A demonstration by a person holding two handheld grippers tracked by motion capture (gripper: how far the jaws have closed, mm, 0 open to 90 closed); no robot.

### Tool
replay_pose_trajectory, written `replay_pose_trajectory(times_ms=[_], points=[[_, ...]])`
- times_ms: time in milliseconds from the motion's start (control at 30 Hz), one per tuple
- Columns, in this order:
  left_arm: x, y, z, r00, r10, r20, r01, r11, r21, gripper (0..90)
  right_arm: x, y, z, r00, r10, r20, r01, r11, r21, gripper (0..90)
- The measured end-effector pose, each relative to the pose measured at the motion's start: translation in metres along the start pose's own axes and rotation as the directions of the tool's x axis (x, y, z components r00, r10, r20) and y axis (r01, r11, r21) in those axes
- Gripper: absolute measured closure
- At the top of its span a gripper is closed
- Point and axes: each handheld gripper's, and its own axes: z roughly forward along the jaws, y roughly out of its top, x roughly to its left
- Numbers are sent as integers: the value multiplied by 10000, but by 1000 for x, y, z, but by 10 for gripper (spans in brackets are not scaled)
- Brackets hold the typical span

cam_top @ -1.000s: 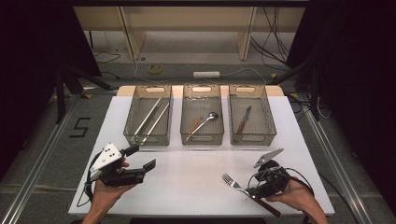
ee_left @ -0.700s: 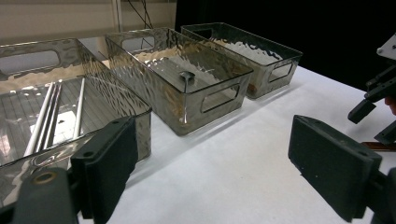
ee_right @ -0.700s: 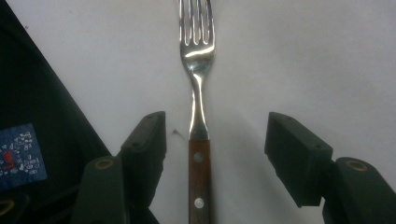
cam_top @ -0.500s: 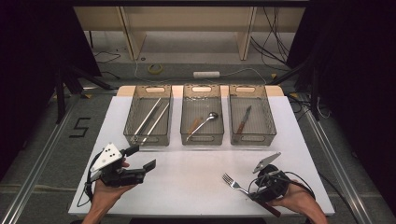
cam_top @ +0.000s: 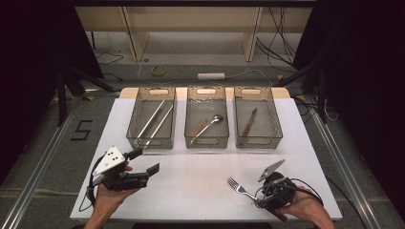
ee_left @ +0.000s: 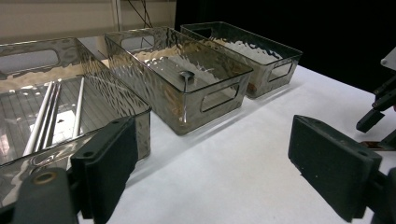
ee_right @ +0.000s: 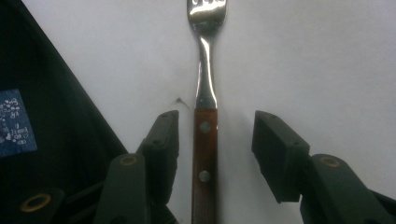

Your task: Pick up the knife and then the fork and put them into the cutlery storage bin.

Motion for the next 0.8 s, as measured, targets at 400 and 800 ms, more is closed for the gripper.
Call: replay_pose_trajectory(times_ms=[400, 800], points=[[0, 0, 0, 10000, 14, 3, -14, 10000, 18, 155, 4, -4, 4, 9994, -318, 124, 313, 9987, 395, 626], [-1, 0, 1, 10000, 20, 19, -20, 10000, 27, 155, 6, -4, 7, 9978, -584, 298, 567, 9968, 561, 686]])
